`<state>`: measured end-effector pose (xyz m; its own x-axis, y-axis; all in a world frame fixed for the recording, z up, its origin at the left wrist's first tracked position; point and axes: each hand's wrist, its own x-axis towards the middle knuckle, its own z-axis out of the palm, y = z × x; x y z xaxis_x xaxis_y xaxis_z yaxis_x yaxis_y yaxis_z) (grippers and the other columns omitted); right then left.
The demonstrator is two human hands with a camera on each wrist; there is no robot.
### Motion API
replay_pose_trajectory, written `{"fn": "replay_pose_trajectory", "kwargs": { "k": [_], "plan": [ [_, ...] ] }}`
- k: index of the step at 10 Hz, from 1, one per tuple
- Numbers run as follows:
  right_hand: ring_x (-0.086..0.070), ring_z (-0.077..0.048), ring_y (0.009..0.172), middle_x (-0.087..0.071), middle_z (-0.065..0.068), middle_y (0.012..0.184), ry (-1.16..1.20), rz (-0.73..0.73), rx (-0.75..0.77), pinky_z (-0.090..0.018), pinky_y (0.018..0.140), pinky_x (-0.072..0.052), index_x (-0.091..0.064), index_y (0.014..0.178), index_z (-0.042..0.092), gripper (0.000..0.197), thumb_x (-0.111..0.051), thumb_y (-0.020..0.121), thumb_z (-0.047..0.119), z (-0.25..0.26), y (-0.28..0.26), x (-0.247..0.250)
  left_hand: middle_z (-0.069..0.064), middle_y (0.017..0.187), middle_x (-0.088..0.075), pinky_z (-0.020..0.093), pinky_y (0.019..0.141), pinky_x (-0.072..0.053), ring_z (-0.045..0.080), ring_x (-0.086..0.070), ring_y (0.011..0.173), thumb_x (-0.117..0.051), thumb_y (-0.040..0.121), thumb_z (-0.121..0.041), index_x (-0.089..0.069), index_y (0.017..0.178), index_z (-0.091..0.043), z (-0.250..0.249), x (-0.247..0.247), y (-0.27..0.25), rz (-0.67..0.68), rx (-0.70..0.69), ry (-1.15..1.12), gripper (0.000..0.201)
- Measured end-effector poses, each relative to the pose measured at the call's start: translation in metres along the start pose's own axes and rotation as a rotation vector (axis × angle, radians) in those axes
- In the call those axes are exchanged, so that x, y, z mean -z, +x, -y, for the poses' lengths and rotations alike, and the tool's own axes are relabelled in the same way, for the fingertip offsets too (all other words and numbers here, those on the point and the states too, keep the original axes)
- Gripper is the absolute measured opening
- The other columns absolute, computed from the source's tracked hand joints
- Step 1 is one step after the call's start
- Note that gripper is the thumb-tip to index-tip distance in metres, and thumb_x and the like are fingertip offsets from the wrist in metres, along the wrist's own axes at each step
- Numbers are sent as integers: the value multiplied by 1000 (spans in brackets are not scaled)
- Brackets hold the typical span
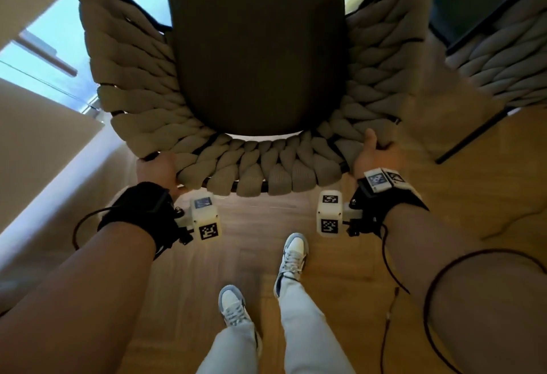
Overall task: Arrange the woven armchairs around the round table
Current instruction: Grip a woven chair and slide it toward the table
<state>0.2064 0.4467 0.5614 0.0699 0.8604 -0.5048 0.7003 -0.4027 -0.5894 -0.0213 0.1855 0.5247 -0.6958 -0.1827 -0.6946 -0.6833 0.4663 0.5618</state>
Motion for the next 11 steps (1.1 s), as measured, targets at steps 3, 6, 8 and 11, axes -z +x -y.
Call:
{"fn": "replay_pose_trajectory", "kwargs": {
  "k": [3, 6, 8, 11],
  "plan": [
    [-57, -33, 122, -60, -10, 133, 7, 14, -35, -30, 84, -33, -50, 135, 12, 58, -48, 95, 54, 36, 13, -8, 16, 135, -63, 36, 63, -58, 21, -63, 75, -57, 94, -29, -50, 142, -10, -67, -8, 35, 75, -63, 69, 53],
    [-66, -37, 99, -66, -12, 120, 17, -51, -137, -48, 88, -54, -52, 127, 17, 75, -50, 76, 72, 77, 38, -26, 15, 122, -64, 56, 98, -54, 37, -64, 112, -59, 87, -22, -52, 118, -14, -151, -33, 41, 120, -22, -8, 32],
    [-52, -33, 123, -50, -13, 140, -71, -272, 4, -40, 95, -44, -40, 139, 13, 65, -58, 89, 50, 94, 21, -27, 23, 143, -48, 54, 101, -48, 46, -51, 127, -58, 91, -42, -38, 142, -9, -141, -33, 26, -150, -245, 352, 64],
    [-53, -17, 121, -60, 8, 129, -921, 477, 984, -40, 110, -31, -51, 133, 34, 61, -56, 81, 66, 79, -37, -67, 8, 115, -72, 49, 102, -46, 30, -65, 106, -66, 83, -58, -65, 121, -17, -83, -50, -24, 418, -1462, 1246, 56]
  ]
}}
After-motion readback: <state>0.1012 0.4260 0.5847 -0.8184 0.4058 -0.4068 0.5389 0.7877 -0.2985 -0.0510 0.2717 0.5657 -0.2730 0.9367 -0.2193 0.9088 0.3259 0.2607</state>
